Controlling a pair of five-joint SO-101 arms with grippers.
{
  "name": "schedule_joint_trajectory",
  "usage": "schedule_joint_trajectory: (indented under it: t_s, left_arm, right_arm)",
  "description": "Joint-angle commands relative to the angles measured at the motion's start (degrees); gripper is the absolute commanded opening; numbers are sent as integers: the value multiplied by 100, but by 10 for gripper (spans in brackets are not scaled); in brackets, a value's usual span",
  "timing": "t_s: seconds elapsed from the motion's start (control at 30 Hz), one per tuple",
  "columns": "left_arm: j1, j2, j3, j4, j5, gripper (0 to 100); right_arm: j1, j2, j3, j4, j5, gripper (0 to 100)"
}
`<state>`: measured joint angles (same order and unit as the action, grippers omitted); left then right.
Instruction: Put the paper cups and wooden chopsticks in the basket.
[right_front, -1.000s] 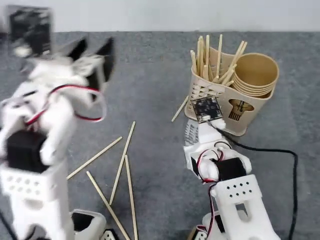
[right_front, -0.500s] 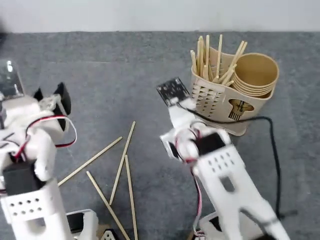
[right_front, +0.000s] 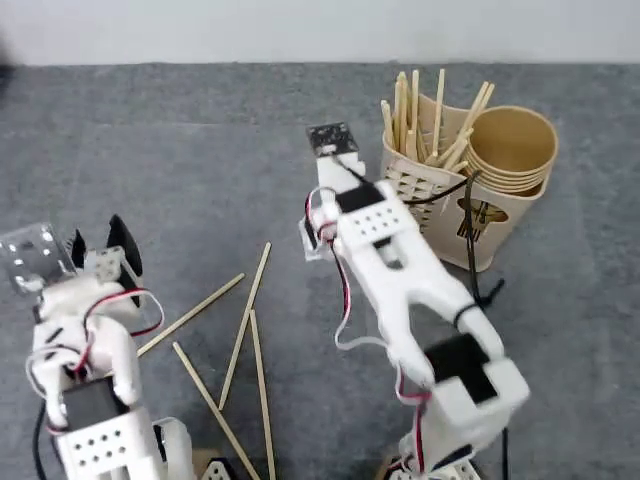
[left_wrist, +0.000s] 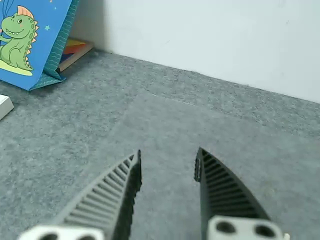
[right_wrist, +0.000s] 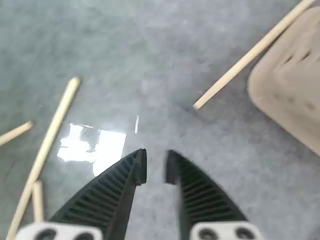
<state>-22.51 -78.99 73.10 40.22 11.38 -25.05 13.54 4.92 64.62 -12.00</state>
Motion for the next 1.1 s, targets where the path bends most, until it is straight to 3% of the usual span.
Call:
schedule_joint_trajectory:
  t_s: [0.0,0.17,0.47,0.8,1.0,1.07]
  left_arm:
    - [-9,-677,259,-149,70,170]
    - [-26,-1415,787,-149,448,170]
    - [-35,-2435,1490,-123,448,170]
    - [-35,-2514,1604,-114,440,170]
    - [-35,-2514,1684,-123,440,170]
    - [-35,-2514,1684,-123,431,170]
  right_arm:
    - [268,479,-1002,330,-62,155]
    - [567,1367,-2092,769,-62,158]
    - [593,2712,-3543,848,-62,158]
    - [708,3609,-4229,857,-62,154]
    - [488,3714,-4229,1314,-62,2]
    - [365,3714,-4229,1481,-35,22]
